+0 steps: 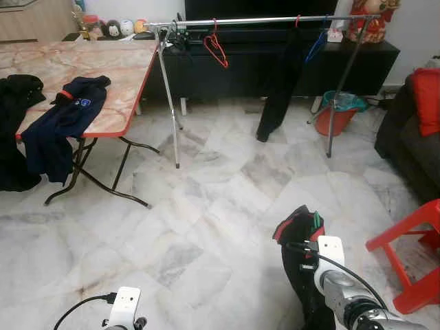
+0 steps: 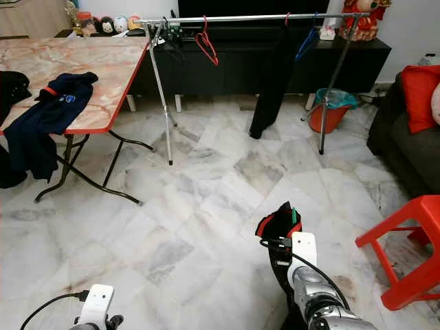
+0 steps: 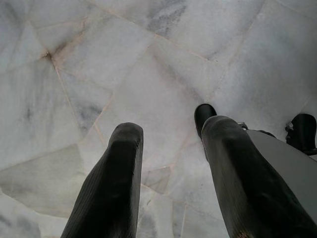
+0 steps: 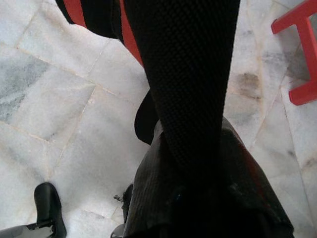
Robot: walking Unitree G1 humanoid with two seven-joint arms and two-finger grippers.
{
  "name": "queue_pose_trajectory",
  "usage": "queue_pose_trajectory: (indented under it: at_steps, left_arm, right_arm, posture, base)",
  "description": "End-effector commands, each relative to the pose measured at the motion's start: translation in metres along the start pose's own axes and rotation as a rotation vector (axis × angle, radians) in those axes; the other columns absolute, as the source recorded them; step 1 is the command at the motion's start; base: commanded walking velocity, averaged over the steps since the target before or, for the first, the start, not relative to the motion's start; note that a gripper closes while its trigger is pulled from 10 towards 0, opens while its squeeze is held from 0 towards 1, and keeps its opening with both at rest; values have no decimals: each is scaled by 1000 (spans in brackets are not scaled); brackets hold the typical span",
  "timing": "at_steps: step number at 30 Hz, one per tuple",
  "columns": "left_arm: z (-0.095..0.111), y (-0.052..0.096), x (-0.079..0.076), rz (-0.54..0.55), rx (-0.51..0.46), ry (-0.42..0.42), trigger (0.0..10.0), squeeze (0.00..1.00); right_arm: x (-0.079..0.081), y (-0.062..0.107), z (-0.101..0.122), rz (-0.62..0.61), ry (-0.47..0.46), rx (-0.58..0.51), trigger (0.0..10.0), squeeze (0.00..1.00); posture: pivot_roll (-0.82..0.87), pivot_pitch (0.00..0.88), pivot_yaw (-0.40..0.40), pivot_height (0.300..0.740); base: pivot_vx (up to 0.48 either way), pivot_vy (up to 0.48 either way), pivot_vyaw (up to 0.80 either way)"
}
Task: Hang hanger
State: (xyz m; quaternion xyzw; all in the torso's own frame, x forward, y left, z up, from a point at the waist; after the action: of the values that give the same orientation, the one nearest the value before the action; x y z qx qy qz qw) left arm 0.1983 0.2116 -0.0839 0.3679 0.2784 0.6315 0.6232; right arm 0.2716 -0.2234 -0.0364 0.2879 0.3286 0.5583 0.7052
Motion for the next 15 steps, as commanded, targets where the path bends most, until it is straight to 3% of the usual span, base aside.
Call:
queue_pose_trajectory:
  at_steps: [1,15]
  left_arm:
    - [-9,1,2,-1,38,-22,10000,0]
    - [-10,2,2,-6,38,-26,10000,0]
  right_arm:
    - [0,0,8,2,-11,-18,10000,0]
    - [1,0,9,2,-40,-30,10000,0]
  posture:
    - [79,0,12,740]
    - [82,0,14,740]
  base:
    - [0,0,0]
    - [0,0,0]
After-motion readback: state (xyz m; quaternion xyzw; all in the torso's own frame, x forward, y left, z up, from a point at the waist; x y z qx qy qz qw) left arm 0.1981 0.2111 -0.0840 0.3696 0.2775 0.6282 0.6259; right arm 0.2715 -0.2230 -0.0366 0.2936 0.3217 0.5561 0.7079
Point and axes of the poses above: a point about 5 cm out from each wrist's last joint towards the gripper, its own y axis pointing back from the gripper into the wrist, its own z axis along the axis of the wrist's last joint, x = y × z, the point moved 1 cm from there along -y, pointing out of the wrist towards the gripper, and after that the axes turned 1 degree about y, right-handed, at the moved point
